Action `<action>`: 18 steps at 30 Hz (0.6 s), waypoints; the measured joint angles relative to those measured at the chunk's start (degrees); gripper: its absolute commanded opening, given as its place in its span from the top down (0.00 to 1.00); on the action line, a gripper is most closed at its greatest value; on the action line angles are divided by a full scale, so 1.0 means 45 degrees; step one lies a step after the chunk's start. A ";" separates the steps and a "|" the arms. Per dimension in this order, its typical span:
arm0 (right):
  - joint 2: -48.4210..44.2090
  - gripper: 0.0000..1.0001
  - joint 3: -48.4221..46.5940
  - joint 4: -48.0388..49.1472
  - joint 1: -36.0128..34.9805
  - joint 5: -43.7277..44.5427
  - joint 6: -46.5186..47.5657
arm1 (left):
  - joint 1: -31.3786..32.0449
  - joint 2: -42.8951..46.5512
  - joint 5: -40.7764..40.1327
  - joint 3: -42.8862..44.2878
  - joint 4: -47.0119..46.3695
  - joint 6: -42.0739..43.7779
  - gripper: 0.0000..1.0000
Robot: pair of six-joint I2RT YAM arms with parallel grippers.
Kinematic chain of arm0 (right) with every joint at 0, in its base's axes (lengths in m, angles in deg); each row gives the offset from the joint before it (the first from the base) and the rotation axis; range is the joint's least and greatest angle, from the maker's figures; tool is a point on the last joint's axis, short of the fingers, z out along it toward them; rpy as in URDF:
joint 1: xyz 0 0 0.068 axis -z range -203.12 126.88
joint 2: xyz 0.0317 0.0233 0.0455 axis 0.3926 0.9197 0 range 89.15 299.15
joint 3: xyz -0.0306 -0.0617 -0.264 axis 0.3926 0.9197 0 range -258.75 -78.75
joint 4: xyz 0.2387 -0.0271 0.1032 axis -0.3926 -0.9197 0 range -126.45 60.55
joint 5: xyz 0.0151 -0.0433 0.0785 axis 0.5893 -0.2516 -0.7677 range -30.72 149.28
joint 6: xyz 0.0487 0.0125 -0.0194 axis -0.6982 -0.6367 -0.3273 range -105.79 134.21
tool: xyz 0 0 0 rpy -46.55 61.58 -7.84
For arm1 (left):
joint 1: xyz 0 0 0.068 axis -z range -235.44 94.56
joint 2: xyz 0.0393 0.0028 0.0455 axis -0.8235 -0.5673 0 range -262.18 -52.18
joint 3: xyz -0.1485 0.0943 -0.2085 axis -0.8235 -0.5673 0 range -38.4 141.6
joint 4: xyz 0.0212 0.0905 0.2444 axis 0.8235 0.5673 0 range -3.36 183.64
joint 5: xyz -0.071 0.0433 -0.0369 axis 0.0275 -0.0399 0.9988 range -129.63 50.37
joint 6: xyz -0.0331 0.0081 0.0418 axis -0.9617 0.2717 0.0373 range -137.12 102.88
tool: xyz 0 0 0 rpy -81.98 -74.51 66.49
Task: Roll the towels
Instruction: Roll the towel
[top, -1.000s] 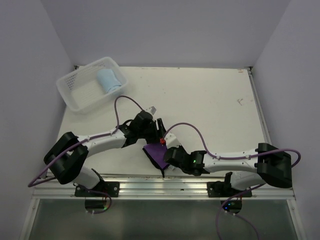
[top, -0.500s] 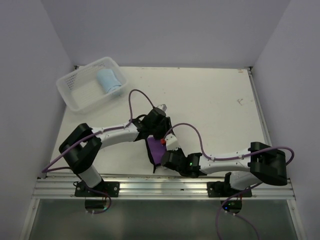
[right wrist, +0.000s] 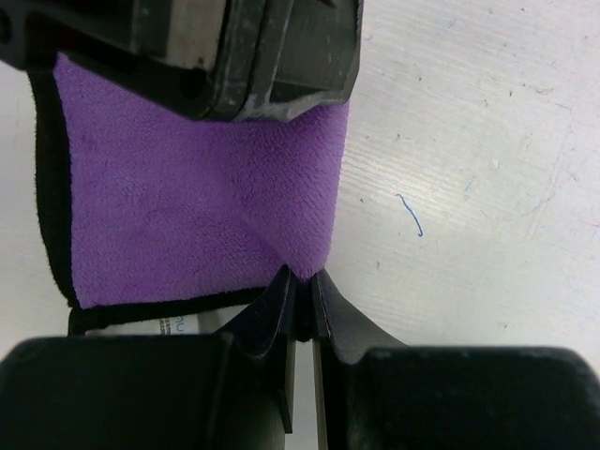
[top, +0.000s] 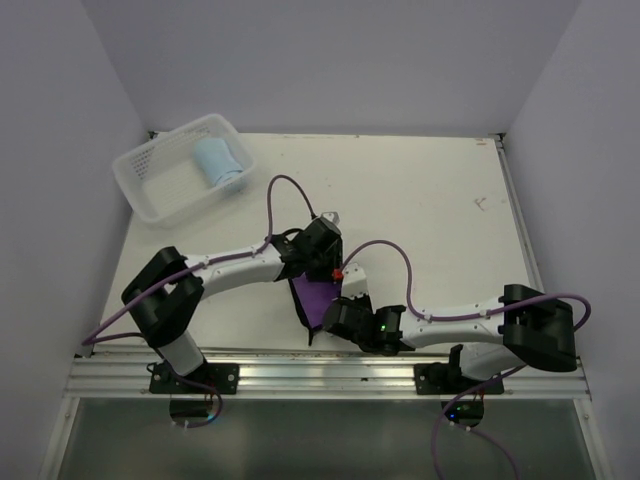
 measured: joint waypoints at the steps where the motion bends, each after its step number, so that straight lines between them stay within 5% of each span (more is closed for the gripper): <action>1: 0.0000 1.00 0.0000 0.0000 0.0000 -0.0005 -0.0107 | 0.0049 0.0000 -0.0102 0.0136 0.0117 0.0034 0.56; 18: 0.0160 1.00 0.0039 0.0029 0.0000 0.0005 -0.1243 | 0.0607 -0.1938 -0.0903 0.2055 0.1389 0.0578 0.52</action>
